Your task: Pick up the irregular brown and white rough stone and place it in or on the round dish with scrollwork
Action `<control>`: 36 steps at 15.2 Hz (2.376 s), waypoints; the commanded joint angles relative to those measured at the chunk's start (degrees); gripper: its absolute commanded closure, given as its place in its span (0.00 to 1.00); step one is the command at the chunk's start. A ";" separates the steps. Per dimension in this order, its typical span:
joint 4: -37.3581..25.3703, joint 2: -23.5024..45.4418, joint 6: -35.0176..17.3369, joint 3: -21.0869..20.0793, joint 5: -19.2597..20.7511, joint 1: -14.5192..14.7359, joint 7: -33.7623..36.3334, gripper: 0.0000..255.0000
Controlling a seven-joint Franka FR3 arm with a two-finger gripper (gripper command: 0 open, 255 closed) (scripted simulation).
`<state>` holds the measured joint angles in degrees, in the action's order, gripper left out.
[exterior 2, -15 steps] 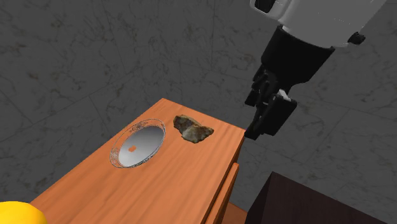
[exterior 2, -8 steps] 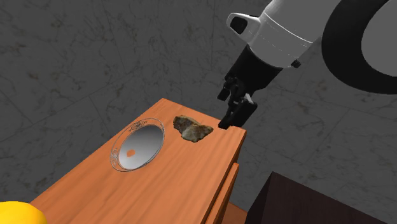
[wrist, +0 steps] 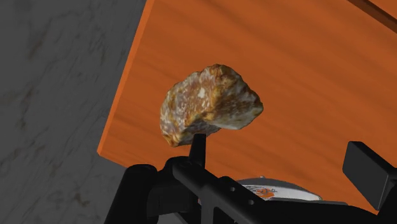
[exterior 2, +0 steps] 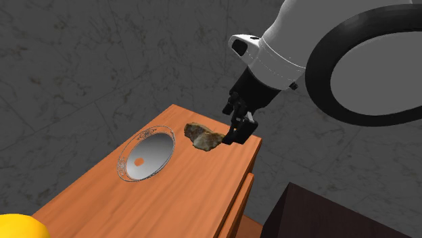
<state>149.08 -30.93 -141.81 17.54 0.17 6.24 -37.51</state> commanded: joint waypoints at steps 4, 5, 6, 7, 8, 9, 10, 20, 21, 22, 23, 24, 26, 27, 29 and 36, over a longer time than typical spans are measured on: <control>0.18 0.28 -0.49 0.09 -0.07 0.08 -0.09 0.00; 0.18 0.28 -0.49 0.09 -0.07 0.08 -0.09 0.00; 0.17 0.27 -0.47 0.09 -0.07 0.08 -0.08 0.00; 0.17 0.27 -0.48 0.09 -0.07 0.08 -0.08 0.00; 0.17 0.27 -0.48 0.09 -0.07 0.08 -0.08 1.00; 0.17 0.27 -0.48 0.09 -0.07 0.08 -0.08 1.00; 0.17 0.27 -0.47 0.09 -0.07 0.08 -0.08 1.00; -7.19 9.59 6.16 -14.17 11.89 -7.73 18.58 0.00; -11.93 14.75 11.48 -19.87 17.99 -10.46 27.22 0.00; -17.24 20.48 18.00 -24.15 23.78 -11.86 35.07 0.00; -23.02 26.79 25.46 -27.17 28.90 -12.14 41.87 0.00; -27.25 31.47 31.02 -28.12 32.00 -11.33 45.92 0.00; -26.32 31.84 29.63 -26.81 32.51 -10.71 46.17 0.00; -25.87 32.05 28.93 -26.59 32.78 -10.83 46.31 0.00; -25.01 32.49 27.56 -26.22 33.34 -11.15 46.59 0.00; -23.99 33.13 25.80 -25.76 34.11 -11.60 46.98 0.00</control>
<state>125.05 2.22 -115.96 -8.24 34.26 -5.35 9.48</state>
